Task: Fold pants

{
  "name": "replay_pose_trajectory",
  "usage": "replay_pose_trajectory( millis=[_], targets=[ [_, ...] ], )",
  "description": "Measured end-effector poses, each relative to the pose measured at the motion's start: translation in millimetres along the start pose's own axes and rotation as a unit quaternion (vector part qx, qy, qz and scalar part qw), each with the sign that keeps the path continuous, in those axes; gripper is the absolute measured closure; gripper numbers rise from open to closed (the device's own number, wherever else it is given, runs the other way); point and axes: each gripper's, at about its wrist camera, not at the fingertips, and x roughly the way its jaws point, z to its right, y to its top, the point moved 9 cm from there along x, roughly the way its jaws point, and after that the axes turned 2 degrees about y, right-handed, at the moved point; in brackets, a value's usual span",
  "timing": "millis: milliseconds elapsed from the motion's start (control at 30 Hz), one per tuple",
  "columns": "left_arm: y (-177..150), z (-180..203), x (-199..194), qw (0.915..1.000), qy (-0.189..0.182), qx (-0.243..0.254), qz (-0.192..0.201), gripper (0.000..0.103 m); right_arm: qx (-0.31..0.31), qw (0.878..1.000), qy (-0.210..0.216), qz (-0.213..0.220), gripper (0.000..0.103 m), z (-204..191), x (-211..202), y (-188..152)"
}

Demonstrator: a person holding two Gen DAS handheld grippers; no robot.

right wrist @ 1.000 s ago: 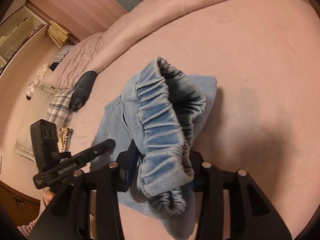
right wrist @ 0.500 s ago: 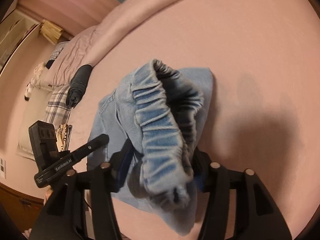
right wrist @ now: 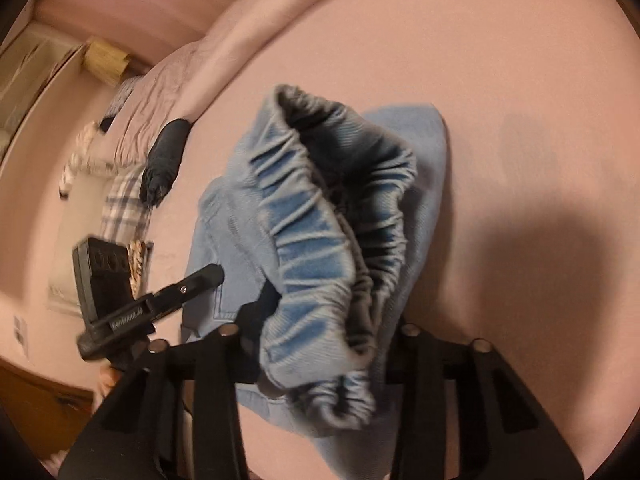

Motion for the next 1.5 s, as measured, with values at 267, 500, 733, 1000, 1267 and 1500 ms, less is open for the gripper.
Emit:
replay_pose_trajectory(
  millis=[267, 500, 733, 1000, 1267, 1500],
  targets=[
    [30.7, 15.5, -33.7, 0.9981, 0.006, 0.024, 0.057, 0.084, -0.071, 0.996, -0.001, 0.047, 0.069, -45.7, -25.8, 29.4],
    [55.9, 5.0, -50.8, 0.9961, 0.027, 0.034, 0.077, 0.084, -0.094, 0.993, 0.01, 0.064, 0.069, -66.7, -22.2, 64.4],
    [80.1, -11.6, -55.0, 0.9955, 0.041, 0.031, 0.08, 0.084, -0.104, 0.993, 0.015, 0.062, 0.069, -74.8, -3.0, 91.6],
    [112.4, -26.9, -53.5, 0.9946, 0.049, 0.023, 0.089, 0.084, -0.118, 0.991, 0.018, 0.061, 0.069, -83.3, 19.6, 125.2],
    [132.5, -47.4, -24.2, 0.9952, 0.062, 0.007, 0.076, 0.084, -0.105, 0.993, 0.023, 0.055, 0.068, -69.5, 52.0, 153.9],
    [125.6, -81.4, 13.6, 0.994, 0.096, -0.014, 0.049, 0.073, -0.079, 0.997, 0.006, 0.021, 0.062, -41.2, 98.8, 158.5]
  ],
)
